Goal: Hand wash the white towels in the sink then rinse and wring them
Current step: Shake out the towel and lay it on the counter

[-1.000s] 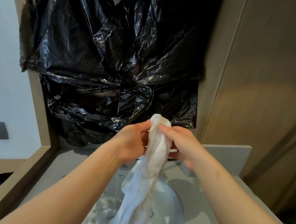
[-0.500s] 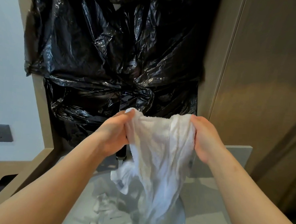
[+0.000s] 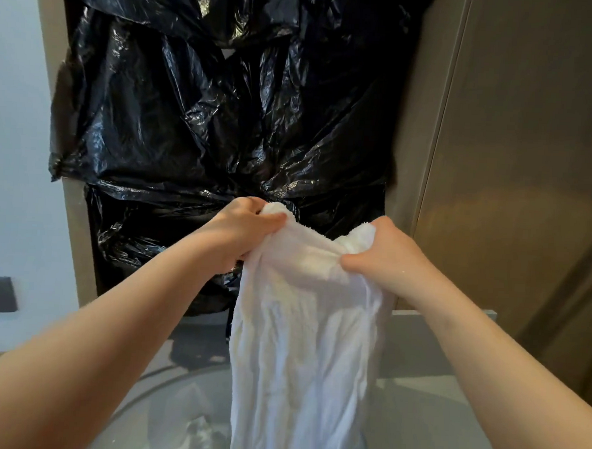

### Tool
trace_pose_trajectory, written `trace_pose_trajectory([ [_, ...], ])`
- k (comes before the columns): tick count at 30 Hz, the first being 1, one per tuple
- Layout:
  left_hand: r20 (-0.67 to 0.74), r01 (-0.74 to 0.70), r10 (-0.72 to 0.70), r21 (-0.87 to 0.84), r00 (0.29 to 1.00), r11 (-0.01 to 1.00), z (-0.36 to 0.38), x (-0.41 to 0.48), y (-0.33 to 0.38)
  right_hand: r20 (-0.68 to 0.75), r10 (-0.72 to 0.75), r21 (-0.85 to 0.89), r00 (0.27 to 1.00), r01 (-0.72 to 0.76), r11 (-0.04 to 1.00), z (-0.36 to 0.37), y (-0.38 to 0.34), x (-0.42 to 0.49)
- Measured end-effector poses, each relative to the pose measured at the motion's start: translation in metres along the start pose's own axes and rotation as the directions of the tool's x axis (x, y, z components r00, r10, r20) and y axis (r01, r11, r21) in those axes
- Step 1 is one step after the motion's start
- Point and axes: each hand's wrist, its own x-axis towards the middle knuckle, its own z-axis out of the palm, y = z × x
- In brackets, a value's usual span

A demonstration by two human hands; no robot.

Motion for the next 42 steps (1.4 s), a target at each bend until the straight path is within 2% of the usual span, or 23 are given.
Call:
trace_pose_trajectory([
  [1, -0.050, -0.059, 0.069, 0.176, 0.996, 0.983, -0.002, 0.004, 0.005, -0.047, -0.017, -0.085, 0.999, 0.013, 0.996, -0.005, -0.001, 0.002],
  [3, -0.131, -0.122, 0.216, 0.505, 0.967, 0.854, -0.004, 0.010, 0.015, -0.129, -0.068, -0.176, 0.989, 0.045, 0.983, -0.017, -0.003, 0.006],
  [7, -0.156, -0.128, 0.354, 0.742, 0.922, 0.659, -0.007, 0.017, 0.024, -0.210, -0.101, -0.303, 0.973, 0.034, 0.952, -0.040, 0.006, 0.013],
  [9, -0.135, -0.115, 0.387, 0.822, 0.912, 0.557, -0.006, 0.021, 0.030, -0.209, 0.018, -0.159, 0.978, -0.053, 0.986, -0.051, 0.015, 0.018],
  [11, -0.136, -0.078, 0.389, 0.870, 0.911, 0.487, -0.006, 0.025, 0.040, -0.147, 0.192, 0.223, 0.970, -0.157, 0.962, -0.059, 0.021, 0.020],
  [12, -0.169, -0.049, 0.350, 0.843, 0.921, 0.536, -0.006, 0.027, 0.045, -0.094, 0.258, 0.409, 0.961, -0.199, 0.891, -0.064, 0.024, 0.020],
  [13, -0.216, -0.013, 0.269, 0.757, 0.939, 0.653, -0.007, 0.029, 0.049, -0.045, 0.295, 0.568, 0.954, -0.219, 0.794, -0.068, 0.026, 0.018],
  [14, -0.251, 0.025, 0.151, 0.584, 0.956, 0.811, -0.009, 0.031, 0.051, -0.005, 0.321, 0.700, 0.947, -0.225, 0.678, -0.072, 0.029, 0.017],
  [15, -0.227, 0.058, 0.021, 0.334, 0.974, 0.941, -0.012, 0.034, 0.053, 0.031, 0.342, 0.805, 0.939, -0.226, 0.549, -0.078, 0.034, 0.016],
  [16, -0.151, 0.104, -0.097, 0.041, 0.984, 0.994, -0.015, 0.037, 0.054, 0.052, 0.364, 0.876, 0.930, -0.217, 0.430, -0.083, 0.040, 0.015],
  [17, -0.051, 0.168, -0.183, -0.211, 0.982, 0.963, -0.017, 0.040, 0.057, 0.057, 0.387, 0.917, 0.920, -0.202, 0.345, -0.088, 0.044, 0.014],
  [18, 0.033, 0.226, -0.231, -0.376, 0.972, 0.898, -0.020, 0.042, 0.058, 0.046, 0.410, 0.942, 0.911, -0.175, 0.285, -0.094, 0.048, 0.016],
  [21, 0.201, 0.275, -0.190, -0.634, 0.961, 0.722, -0.022, 0.051, 0.066, -0.041, 0.457, 0.984, 0.888, -0.045, 0.175, -0.111, 0.046, 0.017],
  [23, 0.272, 0.218, -0.047, -0.643, 0.961, 0.734, -0.021, 0.052, 0.072, -0.149, 0.498, 0.955, 0.854, -0.007, 0.298, -0.123, 0.043, 0.020],
  [25, 0.359, 0.118, 0.079, -0.496, 0.930, 0.860, -0.024, 0.050, 0.075, -0.264, 0.503, 0.872, 0.823, -0.019, 0.488, -0.134, 0.041, 0.021],
  [27, 0.443, 0.056, 0.104, -0.334, 0.891, 0.941, -0.031, 0.051, 0.076, -0.392, 0.494, 0.787, 0.776, 0.005, 0.617, -0.142, 0.043, 0.019],
  [29, 0.437, 0.048, 0.047, -0.204, 0.898, 0.978, -0.035, 0.052, 0.079, -0.470, 0.493, 0.758, 0.733, 0.048, 0.651, -0.144, 0.045, 0.018],
  [31, 0.336, 0.030, 0.013, -0.125, 0.942, 0.992, -0.036, 0.054, 0.083, -0.500, 0.455, 0.696, 0.737, 0.029, 0.718, -0.143, 0.045, 0.019],
  [33, 0.145, 0.052, -0.030, -0.154, 0.989, 0.987, -0.039, 0.060, 0.087, -0.488, 0.462, 0.658, 0.740, -0.035, 0.752, -0.146, 0.047, 0.020],
  [36, -0.090, 0.100, -0.120, -0.203, 0.989, 0.974, -0.054, 0.063, 0.087, -0.556, 0.398, 0.465, 0.730, -0.125, 0.877, -0.152, 0.056, 0.021],
  [39, -0.102, 0.107, -0.130, -0.205, 0.986, 0.973, -0.061, 0.062, 0.086, -0.550, 0.286, 0.235, 0.785, -0.183, 0.955, -0.148, 0.059, 0.025],
  [41, -0.105, 0.091, -0.110, -0.171, 0.988, 0.981, -0.060, 0.061, 0.085, -0.481, 0.295, 0.307, 0.825, -0.157, 0.939, -0.146, 0.055, 0.028],
  [42, -0.126, 0.079, -0.099, -0.153, 0.987, 0.985, -0.061, 0.062, 0.083, -0.411, 0.309, 0.410, 0.858, -0.129, 0.903, -0.145, 0.053, 0.029],
])
